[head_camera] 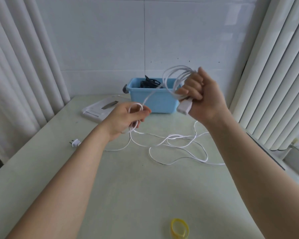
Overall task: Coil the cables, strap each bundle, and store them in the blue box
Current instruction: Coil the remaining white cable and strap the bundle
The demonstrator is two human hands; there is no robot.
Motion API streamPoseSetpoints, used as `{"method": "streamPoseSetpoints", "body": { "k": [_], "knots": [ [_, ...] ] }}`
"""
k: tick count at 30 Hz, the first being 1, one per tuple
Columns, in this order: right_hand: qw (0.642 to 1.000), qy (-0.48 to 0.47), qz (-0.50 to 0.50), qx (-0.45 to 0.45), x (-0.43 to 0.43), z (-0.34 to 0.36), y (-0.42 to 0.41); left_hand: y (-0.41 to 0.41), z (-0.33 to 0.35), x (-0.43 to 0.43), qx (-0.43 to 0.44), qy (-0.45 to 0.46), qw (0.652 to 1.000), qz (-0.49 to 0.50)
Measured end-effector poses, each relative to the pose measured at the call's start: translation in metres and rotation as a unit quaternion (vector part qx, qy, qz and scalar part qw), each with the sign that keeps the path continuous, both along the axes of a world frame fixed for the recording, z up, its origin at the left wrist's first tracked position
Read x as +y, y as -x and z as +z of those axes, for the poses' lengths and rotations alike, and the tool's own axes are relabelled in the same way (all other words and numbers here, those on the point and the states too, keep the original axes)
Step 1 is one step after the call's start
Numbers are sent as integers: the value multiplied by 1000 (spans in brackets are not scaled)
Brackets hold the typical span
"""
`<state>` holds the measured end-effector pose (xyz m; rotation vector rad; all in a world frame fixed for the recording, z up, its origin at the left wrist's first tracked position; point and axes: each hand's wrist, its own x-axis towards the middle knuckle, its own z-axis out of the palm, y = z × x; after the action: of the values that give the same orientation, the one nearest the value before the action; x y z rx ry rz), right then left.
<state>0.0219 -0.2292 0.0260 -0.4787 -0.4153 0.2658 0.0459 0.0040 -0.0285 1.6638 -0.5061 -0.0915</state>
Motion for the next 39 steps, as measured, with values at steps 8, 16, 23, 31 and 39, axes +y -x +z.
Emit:
{"method": "streamPoseSetpoints", "body": {
  "k": [8, 16, 23, 31, 39],
  "knots": [
    [895, 33, -425, 134, -35, 2, -16, 11, 1, -7, -8, -82, 991, -102],
    [757, 417, -503, 19, -24, -26, -23, 11, 6, -9, 14, 53, 990, -134],
    [695, 661, -239, -149, 18, -30, 0, 2, 21, 1, 18, 223, 974, -30],
    [821, 546, 32, -167, 38, -18, 26, 0, 18, 4, 44, 253, 965, 44],
    [978, 194, 61, -39, 17, -2, 10, 2, 10, 2, 74, 175, 981, -28]
  ]
}}
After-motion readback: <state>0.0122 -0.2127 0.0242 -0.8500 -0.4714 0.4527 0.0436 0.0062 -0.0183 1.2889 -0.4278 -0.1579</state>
